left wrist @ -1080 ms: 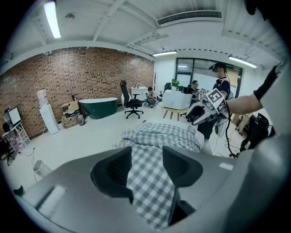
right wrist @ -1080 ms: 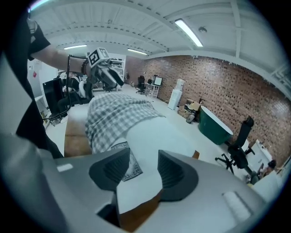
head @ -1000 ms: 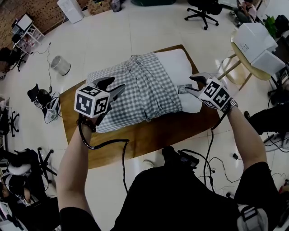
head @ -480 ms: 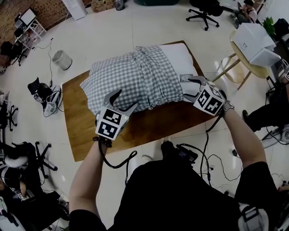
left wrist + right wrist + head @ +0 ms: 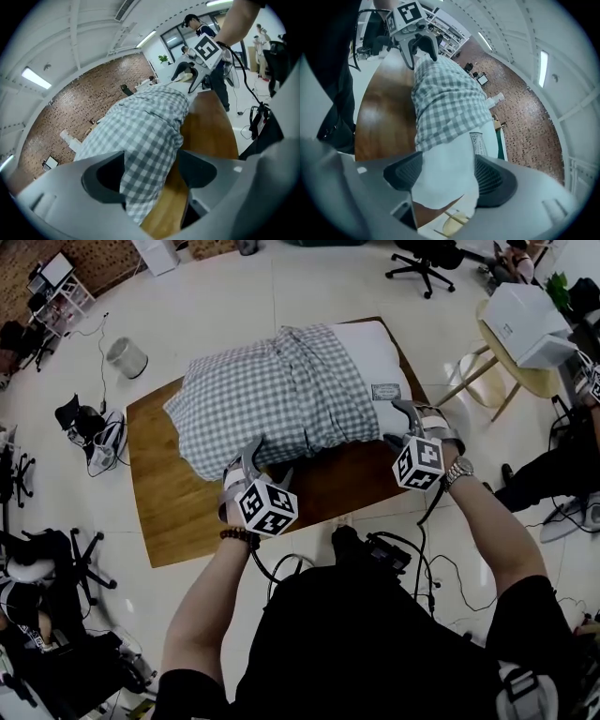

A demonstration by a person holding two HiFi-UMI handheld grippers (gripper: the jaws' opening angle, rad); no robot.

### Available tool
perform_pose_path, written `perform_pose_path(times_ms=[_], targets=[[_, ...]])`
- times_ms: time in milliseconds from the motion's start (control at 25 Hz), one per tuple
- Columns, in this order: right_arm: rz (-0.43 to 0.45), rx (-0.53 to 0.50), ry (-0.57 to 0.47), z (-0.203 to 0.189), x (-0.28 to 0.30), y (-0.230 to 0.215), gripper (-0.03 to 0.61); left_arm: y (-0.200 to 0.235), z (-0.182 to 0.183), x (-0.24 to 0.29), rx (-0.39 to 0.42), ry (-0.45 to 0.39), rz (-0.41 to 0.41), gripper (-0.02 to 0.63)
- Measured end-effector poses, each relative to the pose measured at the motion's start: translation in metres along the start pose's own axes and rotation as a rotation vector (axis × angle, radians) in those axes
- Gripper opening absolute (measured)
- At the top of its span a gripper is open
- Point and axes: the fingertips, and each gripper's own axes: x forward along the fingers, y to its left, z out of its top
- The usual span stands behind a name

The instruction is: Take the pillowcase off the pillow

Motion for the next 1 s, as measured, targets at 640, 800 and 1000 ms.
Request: perform_pose_path(times_ms=[640, 800, 1000], targets=[[-0.1, 0.03, 0.037, -0.024, 0.019, -0.009, 0.061, 0.023, -0.023, 0.009, 0.077, 0.063, 0.099, 0.028], [-0.086, 0.055, 0.038, -0.03, 0.011, -0.018, 0.034, 0.032, -0.029, -0.007, 0.035, 0.056, 0.112, 0.016], [-0.096, 0.089, 0.055, -0.038, 0.001, -0.027, 0.026, 0.05, -0.055, -0.028, -0.053, 0.079, 0.132, 0.008]])
